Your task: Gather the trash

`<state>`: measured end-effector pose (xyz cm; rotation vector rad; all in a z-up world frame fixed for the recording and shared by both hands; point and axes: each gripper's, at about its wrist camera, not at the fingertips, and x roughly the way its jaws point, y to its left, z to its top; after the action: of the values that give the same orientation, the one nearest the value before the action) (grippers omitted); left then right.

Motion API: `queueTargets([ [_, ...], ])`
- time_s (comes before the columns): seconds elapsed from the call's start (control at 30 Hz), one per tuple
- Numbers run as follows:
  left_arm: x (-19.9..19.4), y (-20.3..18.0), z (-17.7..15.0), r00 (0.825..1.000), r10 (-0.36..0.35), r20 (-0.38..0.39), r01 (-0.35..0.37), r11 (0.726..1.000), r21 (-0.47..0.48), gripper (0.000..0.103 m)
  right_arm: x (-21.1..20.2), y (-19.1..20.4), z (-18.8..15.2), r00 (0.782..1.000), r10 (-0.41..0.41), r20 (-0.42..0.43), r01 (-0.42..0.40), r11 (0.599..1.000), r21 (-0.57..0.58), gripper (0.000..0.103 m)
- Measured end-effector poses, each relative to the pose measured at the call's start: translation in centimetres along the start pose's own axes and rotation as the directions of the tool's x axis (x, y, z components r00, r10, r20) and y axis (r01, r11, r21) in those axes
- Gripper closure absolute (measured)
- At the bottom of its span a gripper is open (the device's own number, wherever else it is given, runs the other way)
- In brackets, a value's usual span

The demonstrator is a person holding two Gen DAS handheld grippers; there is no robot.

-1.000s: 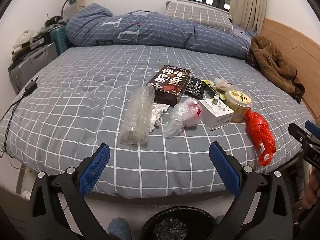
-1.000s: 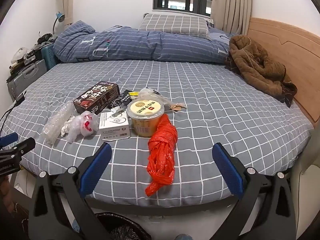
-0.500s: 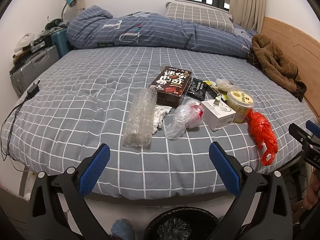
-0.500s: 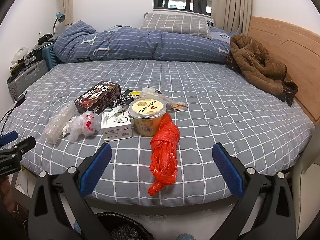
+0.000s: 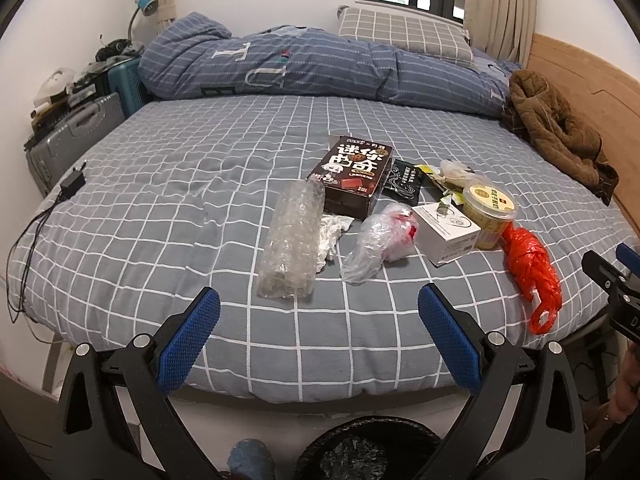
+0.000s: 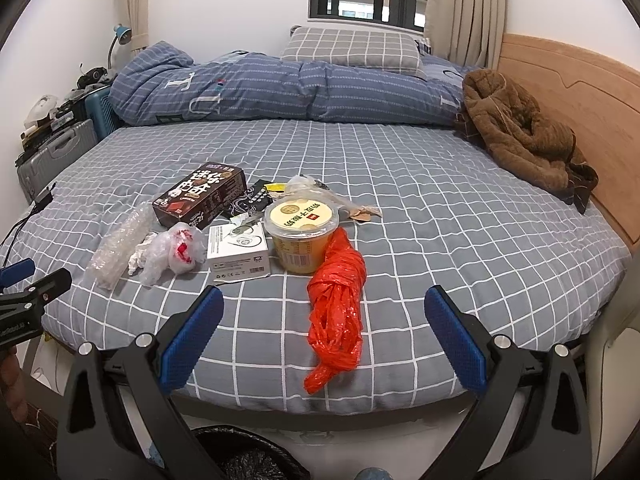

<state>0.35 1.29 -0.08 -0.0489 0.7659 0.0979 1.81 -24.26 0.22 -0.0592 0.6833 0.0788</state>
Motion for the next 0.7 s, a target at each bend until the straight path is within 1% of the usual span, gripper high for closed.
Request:
queueTargets([
  [0.7, 0.08, 0.03, 0.15, 1.000, 0.007, -0.002, -0.007, 1.000, 0.001, 0.006, -0.03, 0.05, 0.01, 1.000, -0.002, 0.002, 0.002, 1.000, -0.002, 0.007],
])
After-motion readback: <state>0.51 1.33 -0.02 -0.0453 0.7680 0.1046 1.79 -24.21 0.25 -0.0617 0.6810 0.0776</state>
